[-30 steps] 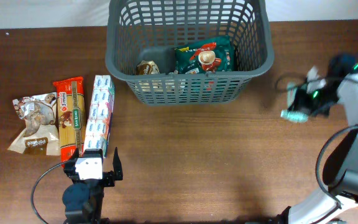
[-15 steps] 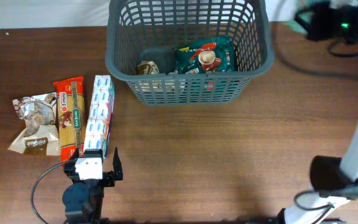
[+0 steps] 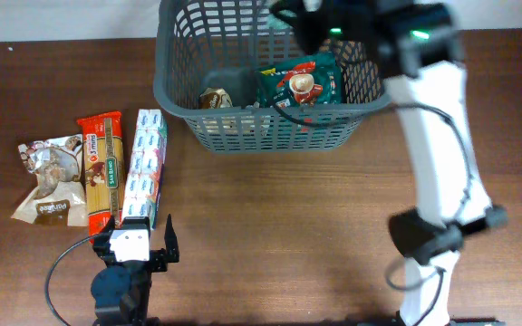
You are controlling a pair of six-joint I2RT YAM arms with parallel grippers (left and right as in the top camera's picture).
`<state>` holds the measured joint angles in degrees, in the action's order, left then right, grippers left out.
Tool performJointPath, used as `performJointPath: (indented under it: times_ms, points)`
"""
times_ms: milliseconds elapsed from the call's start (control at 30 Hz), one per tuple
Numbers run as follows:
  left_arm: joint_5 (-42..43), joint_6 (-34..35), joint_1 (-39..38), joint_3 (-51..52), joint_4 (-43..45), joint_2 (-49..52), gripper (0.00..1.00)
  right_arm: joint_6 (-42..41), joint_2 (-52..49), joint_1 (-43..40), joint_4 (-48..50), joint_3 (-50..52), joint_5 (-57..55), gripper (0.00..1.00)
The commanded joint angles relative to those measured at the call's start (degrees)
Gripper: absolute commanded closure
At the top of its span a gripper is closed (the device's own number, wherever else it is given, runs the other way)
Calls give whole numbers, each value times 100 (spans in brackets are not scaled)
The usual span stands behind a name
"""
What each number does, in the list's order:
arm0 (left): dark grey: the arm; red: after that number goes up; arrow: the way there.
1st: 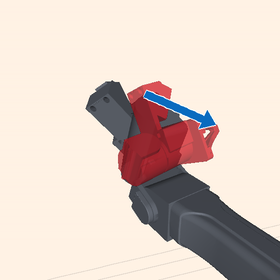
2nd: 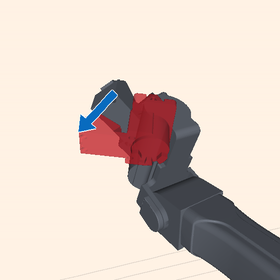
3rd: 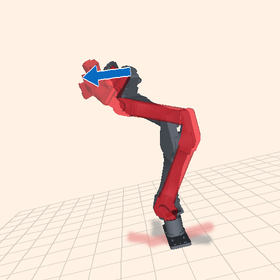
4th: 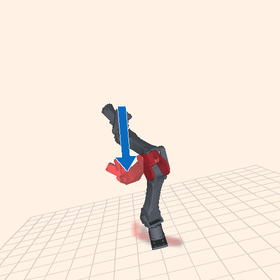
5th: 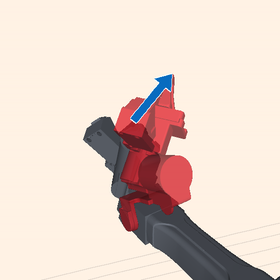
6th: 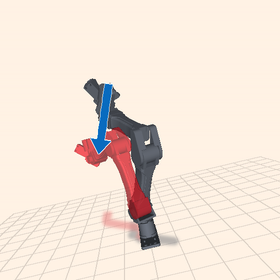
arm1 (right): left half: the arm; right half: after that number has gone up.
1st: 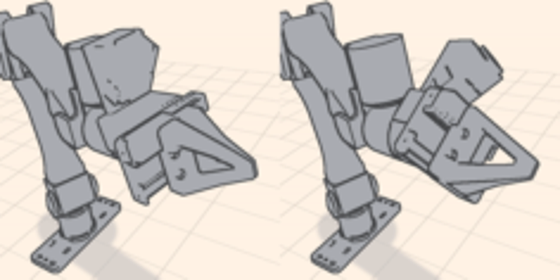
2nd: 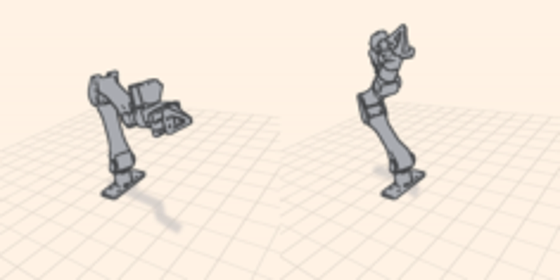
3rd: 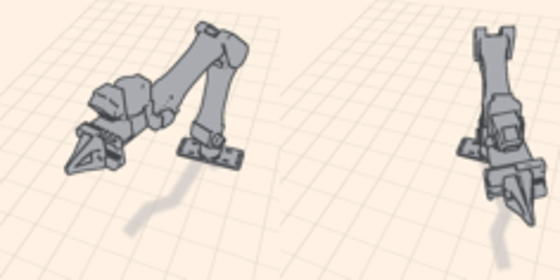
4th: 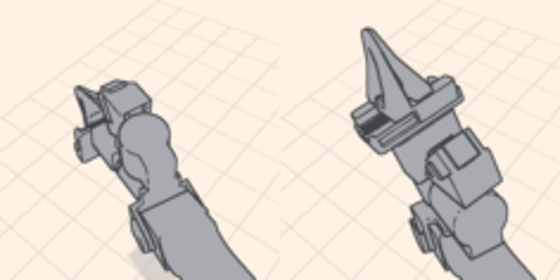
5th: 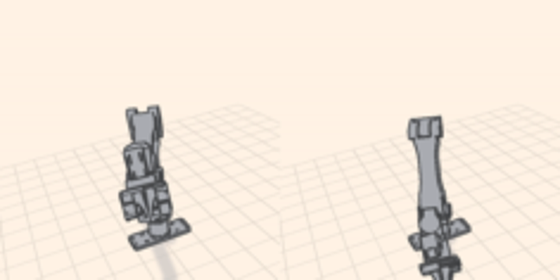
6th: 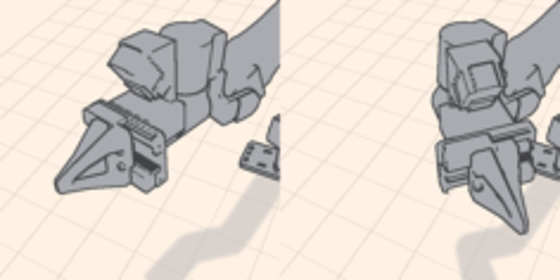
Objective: Pack container
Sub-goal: 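Lower the wet-wipes pack into the basket and release it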
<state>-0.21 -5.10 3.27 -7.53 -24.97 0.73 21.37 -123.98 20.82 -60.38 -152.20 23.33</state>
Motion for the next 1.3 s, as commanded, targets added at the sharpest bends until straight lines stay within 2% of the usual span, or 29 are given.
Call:
performJointPath:
  times_ms: [0, 300, 933, 967, 1000, 1067, 1100, 1267]
  points:
    - [63, -55, -17, 22, 9, -37, 1, 66, -568, 214, 221, -22, -136, 96]
    - [63, -55, -17, 22, 9, -39, 1, -501, -1314, 358, 914, -22, -136, 96]
    - [66, -55, -17, 22, 9, -37, 1, -1292, -2000, 358, 1266, 2, -175, 96]
    - [63, -55, -17, 22, 9, -39, 1, -1292, -2002, 361, 1266, 11, -175, 94]
    - [63, -55, -17, 22, 9, -37, 1, -1292, -2002, 361, 1266, 15, -173, 80]
    - [63, -55, -17, 22, 9, -37, 1, -1290, -2002, 358, 1266, 15, -173, 30]
    - [63, -55, -17, 22, 9, -37, 1, -1290, -2002, 358, 1266, 15, -175, 21]
    - [63, -55, -17, 22, 9, -37, 1, -1530, -1893, 337, 1169, 7, -107, 21]
